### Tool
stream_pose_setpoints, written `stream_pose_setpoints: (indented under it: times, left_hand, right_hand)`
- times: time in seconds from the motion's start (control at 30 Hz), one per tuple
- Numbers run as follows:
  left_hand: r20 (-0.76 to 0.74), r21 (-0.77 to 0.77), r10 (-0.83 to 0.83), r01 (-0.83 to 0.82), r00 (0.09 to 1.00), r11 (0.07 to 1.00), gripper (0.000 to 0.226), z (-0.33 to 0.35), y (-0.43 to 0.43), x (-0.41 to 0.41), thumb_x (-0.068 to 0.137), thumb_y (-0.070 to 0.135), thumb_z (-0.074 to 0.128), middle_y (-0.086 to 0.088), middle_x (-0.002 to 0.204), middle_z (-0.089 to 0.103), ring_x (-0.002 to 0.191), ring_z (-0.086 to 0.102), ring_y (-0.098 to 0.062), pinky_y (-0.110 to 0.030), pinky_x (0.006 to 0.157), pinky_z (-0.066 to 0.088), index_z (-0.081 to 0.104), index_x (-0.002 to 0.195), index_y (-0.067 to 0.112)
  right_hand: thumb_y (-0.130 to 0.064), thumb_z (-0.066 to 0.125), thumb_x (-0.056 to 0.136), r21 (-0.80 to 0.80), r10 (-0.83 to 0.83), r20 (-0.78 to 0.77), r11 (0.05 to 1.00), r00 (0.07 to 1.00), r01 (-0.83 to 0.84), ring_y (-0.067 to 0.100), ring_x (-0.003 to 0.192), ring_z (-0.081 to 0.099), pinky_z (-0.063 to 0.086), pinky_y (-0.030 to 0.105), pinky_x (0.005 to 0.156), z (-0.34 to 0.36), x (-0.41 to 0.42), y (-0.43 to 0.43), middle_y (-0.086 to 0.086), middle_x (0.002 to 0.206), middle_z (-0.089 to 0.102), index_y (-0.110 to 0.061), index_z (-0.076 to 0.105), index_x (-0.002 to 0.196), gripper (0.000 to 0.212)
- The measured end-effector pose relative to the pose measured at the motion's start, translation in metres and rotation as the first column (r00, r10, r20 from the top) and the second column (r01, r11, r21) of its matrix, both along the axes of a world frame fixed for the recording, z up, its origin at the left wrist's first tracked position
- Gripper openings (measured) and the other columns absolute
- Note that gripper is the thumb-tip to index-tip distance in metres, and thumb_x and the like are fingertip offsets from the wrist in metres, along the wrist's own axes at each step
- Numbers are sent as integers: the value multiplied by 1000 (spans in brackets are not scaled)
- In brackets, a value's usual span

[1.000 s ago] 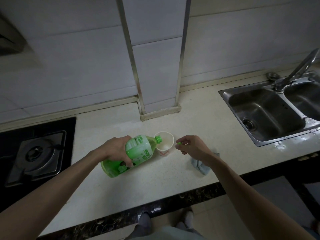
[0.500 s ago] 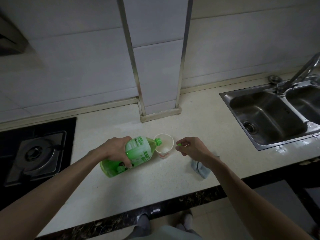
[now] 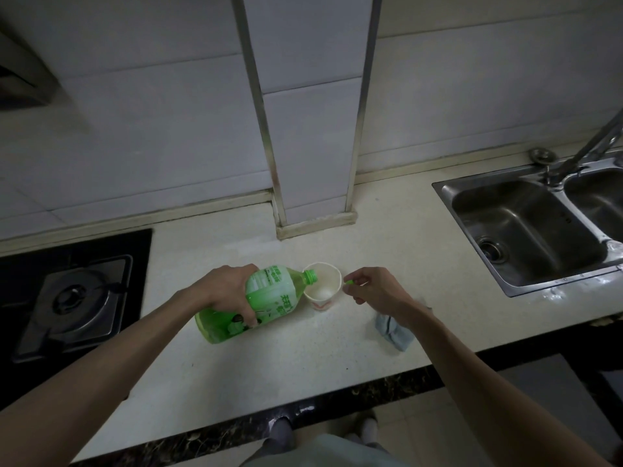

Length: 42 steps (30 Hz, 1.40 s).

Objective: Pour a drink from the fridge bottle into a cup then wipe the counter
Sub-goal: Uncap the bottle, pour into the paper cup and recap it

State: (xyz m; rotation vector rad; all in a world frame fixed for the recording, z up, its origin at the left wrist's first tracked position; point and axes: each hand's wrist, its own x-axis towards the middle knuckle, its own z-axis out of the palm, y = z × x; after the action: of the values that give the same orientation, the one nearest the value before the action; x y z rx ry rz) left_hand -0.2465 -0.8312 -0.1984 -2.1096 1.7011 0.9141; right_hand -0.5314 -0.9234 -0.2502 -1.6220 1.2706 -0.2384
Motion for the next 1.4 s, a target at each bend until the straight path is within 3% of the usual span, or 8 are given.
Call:
stream_pose_setpoints:
  times: [0.23, 0.67, 1.07, 1.4]
  left_hand:
    - [32, 9, -22, 22, 999, 1000, 90, 3, -1, 3, 55, 51, 86, 4, 111, 60, 98, 57, -19, -32, 78, 53, 42, 131, 32]
    - [39, 15, -30, 29, 999, 999, 89, 6, 1, 5, 57, 50, 85, 4, 116, 60, 101, 57, -18, -31, 80, 52, 41, 133, 32]
    - [66, 18, -44, 43, 997, 999, 92, 11, 3, 2, 59, 50, 85, 3, 118, 59, 103, 56, -19, -34, 84, 53, 39, 136, 31]
    - [85, 25, -49, 47, 995, 999, 93, 13, 6, 1, 58, 50, 85, 2, 120, 60, 104, 57, -20, -34, 85, 53, 39, 137, 31]
  right_hand:
    - [-25, 73, 84, 2, 3, 4, 1000, 1000, -3, 9, 62, 64, 51, 21, 64, -2, 4, -1, -1, 76, 70, -13, 71, 106, 25]
    - [-25, 71, 87, 16, 16, 16, 1000, 1000, -16, 9, 68, 64, 47, 16, 60, 1, 7, 3, -1, 79, 69, -13, 69, 111, 27]
    - [-24, 72, 86, -10, 15, -2, 1000, 1000, -15, 5, 60, 62, 44, 9, 53, 5, 3, 6, -7, 75, 67, -13, 70, 109, 25]
    - [-24, 71, 87, -5, 17, -20, 1000, 1000, -17, 8, 66, 63, 46, 16, 59, 6, -1, 10, -3, 80, 68, -11, 70, 111, 27]
